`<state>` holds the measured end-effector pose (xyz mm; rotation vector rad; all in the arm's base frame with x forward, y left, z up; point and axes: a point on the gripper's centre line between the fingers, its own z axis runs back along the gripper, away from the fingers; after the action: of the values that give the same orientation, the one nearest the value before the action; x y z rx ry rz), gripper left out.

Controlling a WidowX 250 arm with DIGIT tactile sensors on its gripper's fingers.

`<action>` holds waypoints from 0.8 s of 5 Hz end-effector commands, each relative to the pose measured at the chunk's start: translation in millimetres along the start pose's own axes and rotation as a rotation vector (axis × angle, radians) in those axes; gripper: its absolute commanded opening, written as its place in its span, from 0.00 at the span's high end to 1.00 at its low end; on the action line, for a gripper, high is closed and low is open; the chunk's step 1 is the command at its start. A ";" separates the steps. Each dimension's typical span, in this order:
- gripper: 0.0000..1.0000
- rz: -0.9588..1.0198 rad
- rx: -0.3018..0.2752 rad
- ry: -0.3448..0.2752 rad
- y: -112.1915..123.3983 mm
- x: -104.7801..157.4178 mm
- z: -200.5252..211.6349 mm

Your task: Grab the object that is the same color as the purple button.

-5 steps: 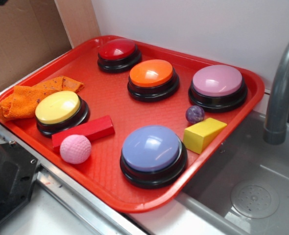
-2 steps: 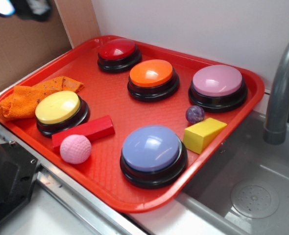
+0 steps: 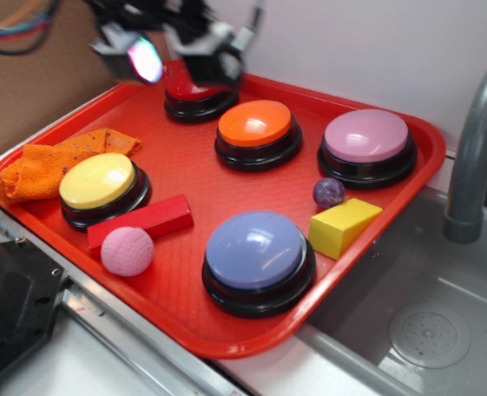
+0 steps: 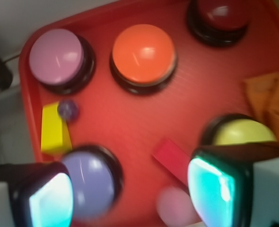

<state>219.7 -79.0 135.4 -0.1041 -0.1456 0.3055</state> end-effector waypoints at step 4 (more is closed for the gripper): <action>0.00 -0.064 -0.154 -0.131 -69.9 41.9 -101.3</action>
<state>282.2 -137.1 31.8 -0.1982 -0.2491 0.2437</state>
